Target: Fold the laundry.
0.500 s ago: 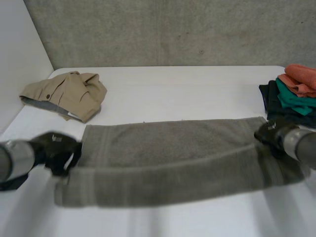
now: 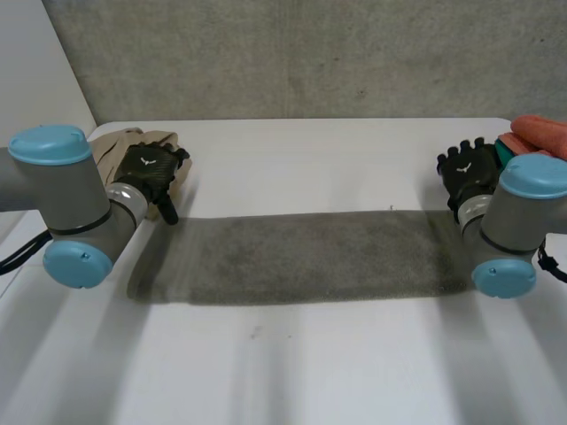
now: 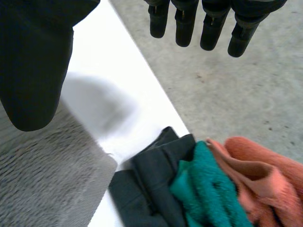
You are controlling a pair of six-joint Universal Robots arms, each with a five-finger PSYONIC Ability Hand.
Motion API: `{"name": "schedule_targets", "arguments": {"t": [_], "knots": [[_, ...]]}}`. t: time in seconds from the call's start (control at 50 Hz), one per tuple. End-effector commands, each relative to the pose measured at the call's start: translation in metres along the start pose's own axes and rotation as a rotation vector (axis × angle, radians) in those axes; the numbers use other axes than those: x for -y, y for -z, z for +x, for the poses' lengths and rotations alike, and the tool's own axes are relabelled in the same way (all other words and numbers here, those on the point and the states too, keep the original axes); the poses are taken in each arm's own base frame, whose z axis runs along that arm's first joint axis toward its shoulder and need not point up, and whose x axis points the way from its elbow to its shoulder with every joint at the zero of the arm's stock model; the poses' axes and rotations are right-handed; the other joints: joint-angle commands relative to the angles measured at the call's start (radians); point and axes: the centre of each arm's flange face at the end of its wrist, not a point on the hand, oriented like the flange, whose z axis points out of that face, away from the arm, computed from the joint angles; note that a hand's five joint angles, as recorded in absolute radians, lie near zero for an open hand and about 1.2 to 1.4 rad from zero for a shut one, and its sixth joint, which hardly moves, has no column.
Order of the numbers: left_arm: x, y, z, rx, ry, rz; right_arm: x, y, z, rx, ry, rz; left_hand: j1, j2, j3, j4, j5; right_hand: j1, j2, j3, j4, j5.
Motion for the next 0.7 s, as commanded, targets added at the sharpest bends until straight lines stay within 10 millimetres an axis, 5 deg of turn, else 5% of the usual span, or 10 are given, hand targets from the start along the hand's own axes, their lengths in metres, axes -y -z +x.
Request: {"name": "schedule_targets", "arguments": {"t": [0.02,0.1,0.18,0.24,0.46,0.48,0.52,0.54,0.62,0.7], "knots": [[0.011,0.026,-0.009,0.026,0.04,-0.023,0.027,0.027,0.048,-0.024,-0.188,0.03,-0.015,-0.045,-0.05,-0.04,-0.051,-0.049,-0.038,-0.035,-0.041,-0.041],[0.015,0.048,-0.013,0.029,0.057,-0.03,0.024,0.061,0.061,0.13,-0.232,-0.03,-0.015,-0.045,-0.05,-0.04,-0.051,-0.049,-0.038,-0.035,-0.041,-0.041],[0.015,0.07,-0.014,0.003,0.089,-0.004,-0.004,0.093,0.061,0.31,-0.258,-0.187,-0.015,-0.045,-0.05,-0.04,-0.051,0.022,0.032,0.035,0.029,0.029],[0.014,0.076,-0.012,-0.015,0.102,0.02,-0.022,0.099,0.061,0.338,-0.27,-0.258,-0.015,-0.045,-0.05,-0.04,-0.051,0.089,0.099,0.103,0.097,0.097],[0.004,0.08,0.004,-0.057,0.126,0.069,-0.083,0.073,0.048,0.229,-0.27,-0.231,-0.015,-0.045,-0.05,-0.04,-0.051,0.35,0.36,0.364,0.358,0.358],[0.003,0.081,0.005,-0.059,0.125,0.065,-0.085,0.07,0.048,0.22,-0.266,-0.222,-0.015,-0.045,-0.05,-0.04,-0.051,0.461,0.471,0.475,0.469,0.469],[0.004,0.082,0.007,-0.062,0.125,0.063,-0.092,0.063,0.049,0.194,-0.256,-0.212,-0.015,-0.045,-0.05,-0.04,-0.051,1.138,1.148,1.152,1.146,1.146],[0.004,0.082,0.007,-0.061,0.125,0.064,-0.093,0.061,0.05,0.183,-0.253,-0.212,-0.015,-0.045,-0.05,-0.04,-0.051,1.173,1.183,1.186,1.18,1.18],[0.011,0.087,0.006,-0.061,0.123,0.075,-0.103,0.058,0.076,0.04,-0.218,-0.29,-0.015,-0.045,-0.05,-0.04,-0.051,1.173,1.183,1.187,1.181,1.181],[0.019,0.092,0.002,-0.048,0.121,0.097,-0.105,0.054,0.127,-0.144,-0.147,-0.293,-0.015,-0.045,-0.05,-0.04,-0.051,1.173,1.183,1.187,1.181,1.181]]}}
